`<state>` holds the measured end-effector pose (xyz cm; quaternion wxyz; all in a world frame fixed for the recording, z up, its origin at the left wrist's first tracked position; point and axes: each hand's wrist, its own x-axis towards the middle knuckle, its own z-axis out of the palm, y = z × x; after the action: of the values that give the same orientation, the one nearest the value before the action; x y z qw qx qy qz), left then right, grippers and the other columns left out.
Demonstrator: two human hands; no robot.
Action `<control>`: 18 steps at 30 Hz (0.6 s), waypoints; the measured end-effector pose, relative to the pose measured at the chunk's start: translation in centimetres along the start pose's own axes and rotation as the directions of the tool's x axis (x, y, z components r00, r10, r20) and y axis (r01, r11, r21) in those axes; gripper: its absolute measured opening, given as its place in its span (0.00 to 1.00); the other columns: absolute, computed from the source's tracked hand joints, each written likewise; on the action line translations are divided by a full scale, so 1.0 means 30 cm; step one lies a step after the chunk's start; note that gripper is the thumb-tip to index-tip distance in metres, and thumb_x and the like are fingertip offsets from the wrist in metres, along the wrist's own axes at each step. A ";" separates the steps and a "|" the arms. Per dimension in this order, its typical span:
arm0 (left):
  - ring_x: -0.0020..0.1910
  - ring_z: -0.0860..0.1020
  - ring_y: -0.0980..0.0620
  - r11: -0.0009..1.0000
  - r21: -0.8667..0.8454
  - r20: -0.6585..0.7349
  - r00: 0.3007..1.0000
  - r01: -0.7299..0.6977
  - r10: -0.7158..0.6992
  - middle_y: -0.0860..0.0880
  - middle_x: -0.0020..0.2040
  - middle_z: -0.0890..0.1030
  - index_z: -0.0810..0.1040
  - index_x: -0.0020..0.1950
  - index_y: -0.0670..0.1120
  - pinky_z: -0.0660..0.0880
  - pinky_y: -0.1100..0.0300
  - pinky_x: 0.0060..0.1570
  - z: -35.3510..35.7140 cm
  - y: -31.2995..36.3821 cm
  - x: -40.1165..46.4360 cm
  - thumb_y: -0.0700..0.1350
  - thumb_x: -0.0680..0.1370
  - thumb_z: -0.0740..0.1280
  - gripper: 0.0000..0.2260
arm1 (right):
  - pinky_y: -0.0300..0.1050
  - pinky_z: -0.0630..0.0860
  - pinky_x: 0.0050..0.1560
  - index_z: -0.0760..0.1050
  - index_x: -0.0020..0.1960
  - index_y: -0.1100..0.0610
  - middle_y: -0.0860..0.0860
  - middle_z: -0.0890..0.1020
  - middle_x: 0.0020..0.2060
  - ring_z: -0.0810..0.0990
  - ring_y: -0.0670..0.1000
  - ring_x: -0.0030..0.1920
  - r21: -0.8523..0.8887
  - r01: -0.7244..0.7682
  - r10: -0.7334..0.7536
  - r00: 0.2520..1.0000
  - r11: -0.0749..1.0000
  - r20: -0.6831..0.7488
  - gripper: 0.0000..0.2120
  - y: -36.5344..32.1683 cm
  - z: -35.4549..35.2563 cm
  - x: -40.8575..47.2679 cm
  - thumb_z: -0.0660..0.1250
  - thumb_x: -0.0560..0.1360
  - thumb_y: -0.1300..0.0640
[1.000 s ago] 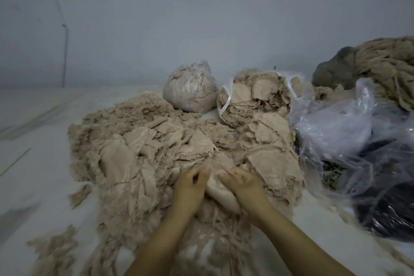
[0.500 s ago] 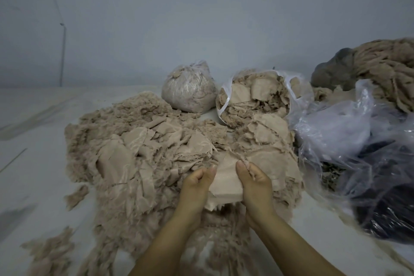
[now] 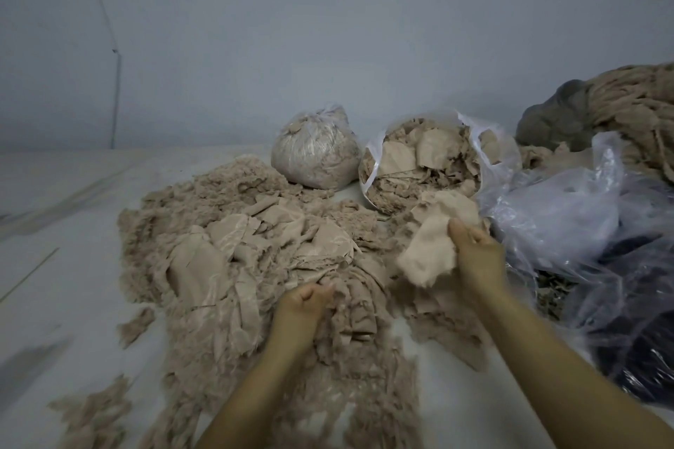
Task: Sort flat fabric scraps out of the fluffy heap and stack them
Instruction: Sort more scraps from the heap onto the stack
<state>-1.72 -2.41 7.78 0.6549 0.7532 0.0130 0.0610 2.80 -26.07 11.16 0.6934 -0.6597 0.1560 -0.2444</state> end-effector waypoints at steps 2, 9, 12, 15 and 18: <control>0.27 0.71 0.54 0.956 0.274 0.055 0.994 -0.104 0.092 0.52 0.27 0.74 0.76 0.34 0.44 0.69 0.61 0.30 -0.012 -0.024 -0.006 0.51 0.77 0.66 0.15 | 0.53 0.71 0.59 0.70 0.65 0.57 0.60 0.72 0.63 0.73 0.57 0.54 -0.401 -0.007 -0.001 1.000 0.916 -0.019 0.20 -0.001 -0.042 0.059 0.66 0.77 0.50; 0.40 0.75 0.53 0.900 0.418 0.072 0.992 -0.121 0.100 0.54 0.40 0.76 0.76 0.44 0.52 0.71 0.66 0.40 0.043 -0.043 -0.006 0.49 0.74 0.70 0.04 | 0.39 0.72 0.41 0.73 0.51 0.47 0.47 0.77 0.48 0.76 0.44 0.43 -0.476 0.268 -0.030 0.892 0.838 0.450 0.09 0.060 0.084 -0.201 0.70 0.73 0.48; 0.37 0.76 0.49 0.994 0.042 -0.073 0.993 0.100 -0.096 0.47 0.36 0.77 0.74 0.39 0.43 0.73 0.65 0.36 0.049 -0.039 0.010 0.38 0.79 0.62 0.09 | 0.35 0.68 0.53 0.72 0.63 0.48 0.42 0.71 0.53 0.71 0.41 0.53 -0.490 0.439 -0.031 0.767 0.753 0.641 0.22 0.127 0.148 -0.290 0.71 0.71 0.46; 0.40 0.80 0.44 0.946 -0.169 0.029 0.961 0.276 -0.275 0.39 0.43 0.81 0.75 0.48 0.37 0.78 0.57 0.38 0.047 -0.031 0.018 0.44 0.79 0.65 0.09 | 0.31 0.66 0.47 0.77 0.59 0.56 0.50 0.79 0.53 0.76 0.47 0.53 -0.500 0.515 -0.070 0.742 0.696 0.667 0.13 0.168 0.184 -0.319 0.67 0.76 0.55; 0.40 0.80 0.44 0.971 0.056 0.030 0.971 0.233 -0.235 0.41 0.41 0.82 0.78 0.45 0.38 0.74 0.54 0.41 0.039 -0.050 0.026 0.47 0.75 0.70 0.11 | 0.25 0.65 0.39 0.78 0.54 0.58 0.51 0.83 0.45 0.79 0.46 0.44 -0.466 0.490 -0.073 0.742 0.737 0.666 0.08 0.195 0.195 -0.354 0.66 0.76 0.59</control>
<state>-0.73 -3.28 6.19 0.6378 0.7642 0.0914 -0.0309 -2.10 -15.32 4.70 0.4029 -0.9061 -0.1126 -0.0632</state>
